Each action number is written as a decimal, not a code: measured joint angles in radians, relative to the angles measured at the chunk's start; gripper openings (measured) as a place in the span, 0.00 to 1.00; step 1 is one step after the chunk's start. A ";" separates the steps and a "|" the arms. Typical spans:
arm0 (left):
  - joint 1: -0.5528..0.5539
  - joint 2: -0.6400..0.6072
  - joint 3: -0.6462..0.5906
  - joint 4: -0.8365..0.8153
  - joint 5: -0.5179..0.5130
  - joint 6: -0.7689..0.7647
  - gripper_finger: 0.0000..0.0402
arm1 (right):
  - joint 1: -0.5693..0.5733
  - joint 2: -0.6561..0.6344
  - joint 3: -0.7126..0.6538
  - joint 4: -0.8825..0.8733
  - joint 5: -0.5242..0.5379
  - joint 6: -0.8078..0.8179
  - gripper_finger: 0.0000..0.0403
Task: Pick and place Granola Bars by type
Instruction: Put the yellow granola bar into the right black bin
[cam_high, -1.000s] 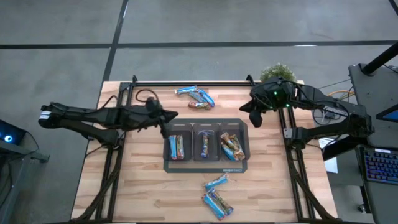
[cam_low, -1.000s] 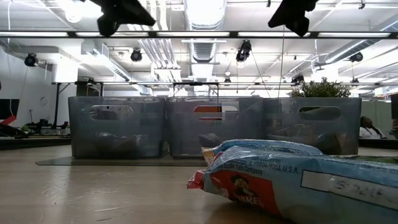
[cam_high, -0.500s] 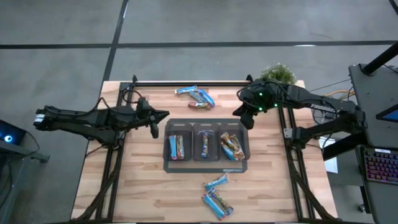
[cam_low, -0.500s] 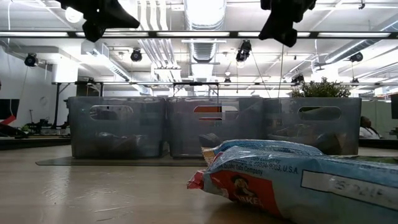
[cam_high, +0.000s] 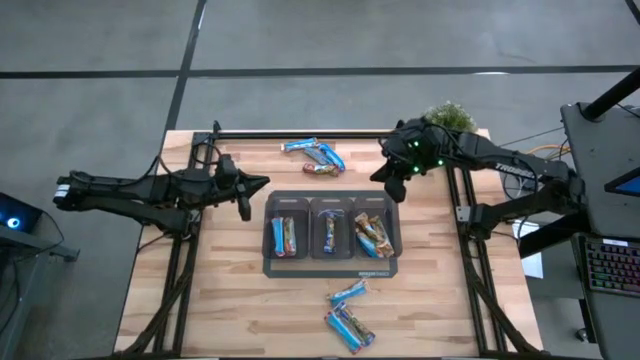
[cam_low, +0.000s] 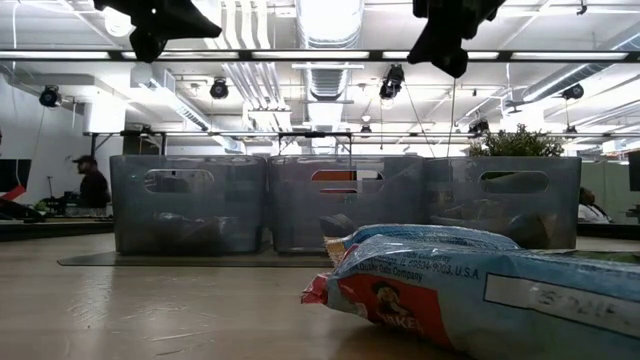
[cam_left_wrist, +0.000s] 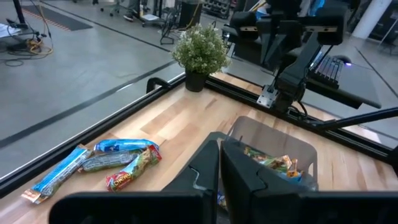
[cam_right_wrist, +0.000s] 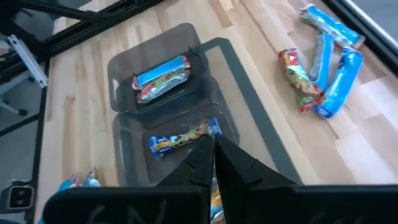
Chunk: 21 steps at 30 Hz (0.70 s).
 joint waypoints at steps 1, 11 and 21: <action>0.000 0.000 0.000 0.003 0.000 -0.002 0.00 | -0.008 0.000 0.000 0.001 -0.003 -0.006 0.02; 0.000 -0.004 0.000 0.006 0.000 0.007 0.00 | -0.097 0.000 0.000 0.005 -0.086 -0.077 0.02; 0.000 -0.010 0.000 0.006 0.000 -0.013 0.00 | -0.136 -0.005 0.000 0.043 -0.132 -0.137 0.02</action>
